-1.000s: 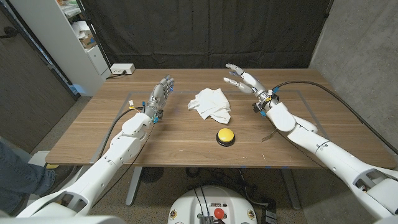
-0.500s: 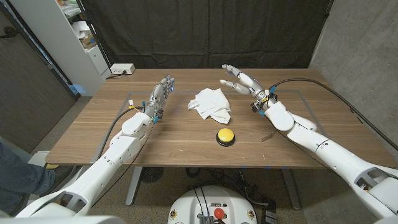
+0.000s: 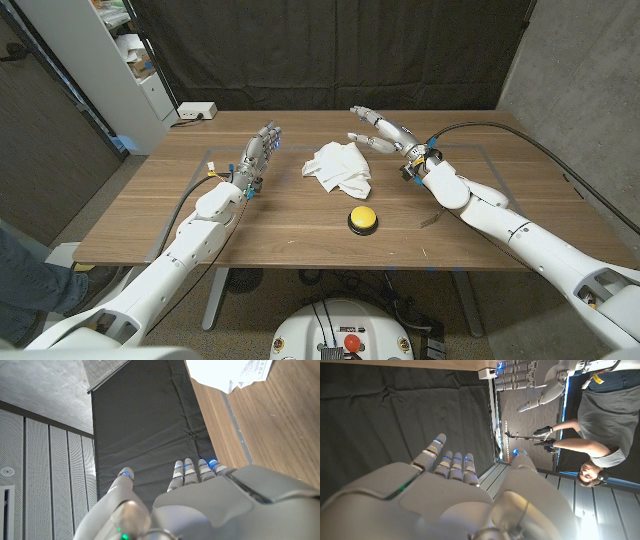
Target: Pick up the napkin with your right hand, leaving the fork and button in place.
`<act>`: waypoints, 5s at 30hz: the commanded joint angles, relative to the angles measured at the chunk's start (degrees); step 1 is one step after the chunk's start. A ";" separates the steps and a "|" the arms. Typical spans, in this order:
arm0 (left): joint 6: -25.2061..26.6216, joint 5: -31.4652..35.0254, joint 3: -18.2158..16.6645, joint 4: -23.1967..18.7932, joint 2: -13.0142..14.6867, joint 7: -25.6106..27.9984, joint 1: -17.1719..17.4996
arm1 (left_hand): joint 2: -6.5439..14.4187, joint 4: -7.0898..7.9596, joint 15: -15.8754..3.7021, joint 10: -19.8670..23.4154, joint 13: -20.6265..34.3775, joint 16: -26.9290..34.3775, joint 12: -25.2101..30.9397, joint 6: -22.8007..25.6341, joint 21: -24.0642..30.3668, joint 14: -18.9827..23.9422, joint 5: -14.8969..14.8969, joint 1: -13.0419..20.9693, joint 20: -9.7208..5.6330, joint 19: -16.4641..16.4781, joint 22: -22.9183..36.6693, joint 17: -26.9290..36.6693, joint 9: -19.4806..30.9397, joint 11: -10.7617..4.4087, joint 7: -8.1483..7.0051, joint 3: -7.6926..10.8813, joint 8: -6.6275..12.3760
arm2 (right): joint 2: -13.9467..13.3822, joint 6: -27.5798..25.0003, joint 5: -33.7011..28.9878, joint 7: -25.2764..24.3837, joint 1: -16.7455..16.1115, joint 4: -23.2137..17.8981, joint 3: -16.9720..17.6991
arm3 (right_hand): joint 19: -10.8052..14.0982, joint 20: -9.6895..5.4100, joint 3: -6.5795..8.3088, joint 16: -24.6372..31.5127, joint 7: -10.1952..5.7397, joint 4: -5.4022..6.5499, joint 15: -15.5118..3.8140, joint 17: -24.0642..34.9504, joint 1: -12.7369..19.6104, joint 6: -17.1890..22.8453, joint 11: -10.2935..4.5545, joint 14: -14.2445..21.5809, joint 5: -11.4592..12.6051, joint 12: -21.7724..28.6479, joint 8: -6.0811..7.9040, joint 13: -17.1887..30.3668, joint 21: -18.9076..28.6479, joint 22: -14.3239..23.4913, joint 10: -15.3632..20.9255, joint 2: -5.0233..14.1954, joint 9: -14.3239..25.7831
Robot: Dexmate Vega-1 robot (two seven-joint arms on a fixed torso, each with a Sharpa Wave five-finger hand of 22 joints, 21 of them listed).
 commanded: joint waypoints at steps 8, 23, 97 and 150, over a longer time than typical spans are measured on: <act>0.16 0.38 0.19 -1.36 0.54 0.79 0.89 | 0.43 -0.49 -0.29 0.27 0.31 -0.11 0.28 0.20 0.32 -0.47 -0.17 -0.01 0.38 -0.39 0.21 0.15 0.32 0.02 0.10 -0.07 -0.10 | -1.09 -4.90 -4.75 1.32 1.51 -2.75 -2.20 | -1.15 0.03 -0.67 -0.22 -0.21 0.13 0.33 0.05 -0.05 -1.44 0.24 -1.24 -0.30 -0.15 -0.44 0.12 -0.03 0.27 -1.76 0.45 0.16; 0.13 0.38 0.57 -0.57 0.12 0.71 0.32 | 0.49 -0.63 -0.30 0.18 0.32 -0.15 0.21 0.17 0.34 -0.61 -0.16 0.01 -0.10 -0.42 0.21 0.15 0.32 0.07 0.12 -0.18 -0.14 | -0.79 -6.01 -8.45 0.20 3.56 -1.96 -4.08 | -1.59 0.24 -0.76 -0.11 -0.25 0.00 0.28 -0.06 0.14 -1.76 -0.23 -1.46 -0.44 0.17 -0.23 0.11 0.10 0.27 -1.83 0.62 0.16; -0.60 0.08 0.72 5.56 -1.89 -2.57 -3.22 | 0.86 -1.11 -0.44 0.16 0.34 -0.14 0.11 0.20 0.38 -0.85 -0.17 0.00 0.34 -0.70 0.23 0.16 0.32 0.02 0.02 -0.59 -0.16 | 6.10 -11.88 -15.48 2.06 15.89 9.87 -15.61 | -1.69 0.19 -1.04 0.48 -0.49 -0.84 -0.05 -0.55 1.48 -2.36 -0.28 -0.89 -0.52 0.76 0.24 0.06 0.62 0.25 -1.68 0.56 0.15; -1.07 -0.18 -0.21 7.18 -2.65 -2.88 -2.79 | 1.15 -1.42 -0.46 -0.01 0.35 -0.08 0.01 0.25 0.52 -0.83 -0.21 -0.10 0.61 -0.48 0.31 0.19 0.32 -0.11 -0.14 -0.94 -0.16 | 8.76 -15.59 -22.21 5.73 24.34 20.41 -25.37 | 0.28 0.14 -0.94 0.96 -0.89 -1.30 -0.58 -0.66 2.78 -1.85 -0.37 0.70 -0.40 1.01 0.52 0.09 1.16 0.23 -0.68 0.82 0.17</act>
